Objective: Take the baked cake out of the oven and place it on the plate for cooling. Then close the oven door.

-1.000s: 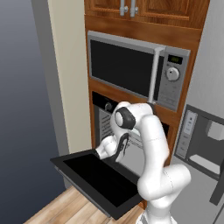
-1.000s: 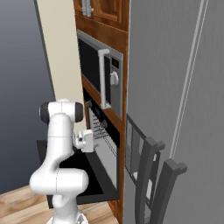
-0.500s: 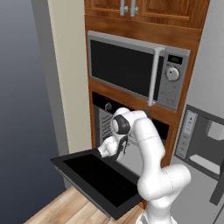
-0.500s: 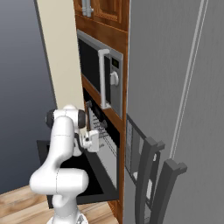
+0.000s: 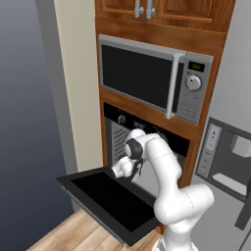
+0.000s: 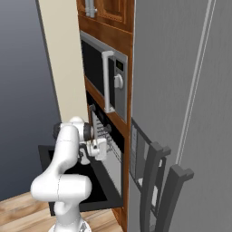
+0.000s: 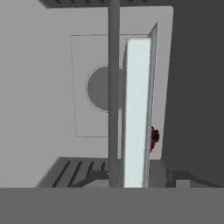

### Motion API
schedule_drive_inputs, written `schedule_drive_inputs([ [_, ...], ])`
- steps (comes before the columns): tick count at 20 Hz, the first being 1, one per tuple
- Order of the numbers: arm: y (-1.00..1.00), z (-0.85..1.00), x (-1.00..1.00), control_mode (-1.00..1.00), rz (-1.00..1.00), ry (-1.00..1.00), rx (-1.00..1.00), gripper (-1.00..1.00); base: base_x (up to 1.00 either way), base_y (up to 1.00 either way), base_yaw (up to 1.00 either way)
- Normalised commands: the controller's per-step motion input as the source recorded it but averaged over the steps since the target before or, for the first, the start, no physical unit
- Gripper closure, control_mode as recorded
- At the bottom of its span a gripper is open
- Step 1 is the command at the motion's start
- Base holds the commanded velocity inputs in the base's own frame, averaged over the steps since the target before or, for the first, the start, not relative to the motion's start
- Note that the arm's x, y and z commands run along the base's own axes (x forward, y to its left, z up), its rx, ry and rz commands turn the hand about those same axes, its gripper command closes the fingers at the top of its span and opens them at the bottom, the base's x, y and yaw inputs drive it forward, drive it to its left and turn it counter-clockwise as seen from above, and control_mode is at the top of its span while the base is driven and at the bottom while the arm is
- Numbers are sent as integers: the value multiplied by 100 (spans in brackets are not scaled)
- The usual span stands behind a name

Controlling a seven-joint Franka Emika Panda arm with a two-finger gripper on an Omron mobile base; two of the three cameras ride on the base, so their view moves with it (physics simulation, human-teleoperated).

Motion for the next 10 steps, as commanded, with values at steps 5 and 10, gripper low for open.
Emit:
schedule_drive_inputs([
  [5, -28, -33, 47, -100, 0, 6, 0, -100, 0, 0, 0],
  [10, -27, -3, 19, -100, 0, 0, 0, -100, 0, 0, 0],
])
